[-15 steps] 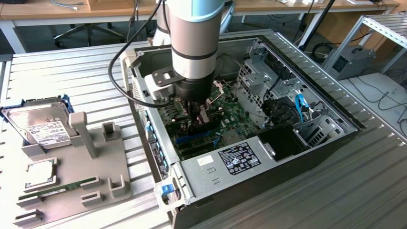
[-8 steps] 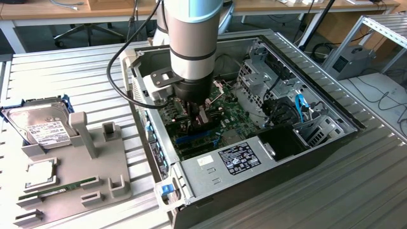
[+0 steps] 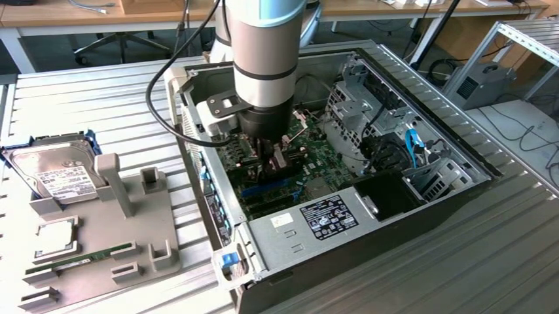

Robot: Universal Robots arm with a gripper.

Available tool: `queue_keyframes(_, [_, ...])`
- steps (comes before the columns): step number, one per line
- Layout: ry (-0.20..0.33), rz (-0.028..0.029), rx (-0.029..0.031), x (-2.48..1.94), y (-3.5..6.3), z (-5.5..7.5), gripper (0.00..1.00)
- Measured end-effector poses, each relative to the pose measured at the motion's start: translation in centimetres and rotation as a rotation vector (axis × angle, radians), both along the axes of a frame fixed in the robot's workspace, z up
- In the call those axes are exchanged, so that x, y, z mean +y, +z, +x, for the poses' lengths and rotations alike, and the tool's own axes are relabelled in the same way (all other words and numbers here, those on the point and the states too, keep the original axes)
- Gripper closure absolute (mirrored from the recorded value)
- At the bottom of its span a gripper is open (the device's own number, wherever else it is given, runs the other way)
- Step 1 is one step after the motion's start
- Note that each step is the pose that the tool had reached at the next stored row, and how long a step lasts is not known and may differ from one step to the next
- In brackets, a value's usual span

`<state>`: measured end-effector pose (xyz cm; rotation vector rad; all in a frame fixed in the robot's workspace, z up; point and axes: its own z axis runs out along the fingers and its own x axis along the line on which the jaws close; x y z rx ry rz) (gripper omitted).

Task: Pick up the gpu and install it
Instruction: 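Insert the gpu into the slot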

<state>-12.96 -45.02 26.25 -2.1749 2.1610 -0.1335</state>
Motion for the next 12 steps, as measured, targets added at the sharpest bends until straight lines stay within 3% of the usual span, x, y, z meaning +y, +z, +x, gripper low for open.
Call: queue_keyframes(12, [-0.042, -0.0007, 0.0001, -0.05, -0.29, 0.00, 0.74])
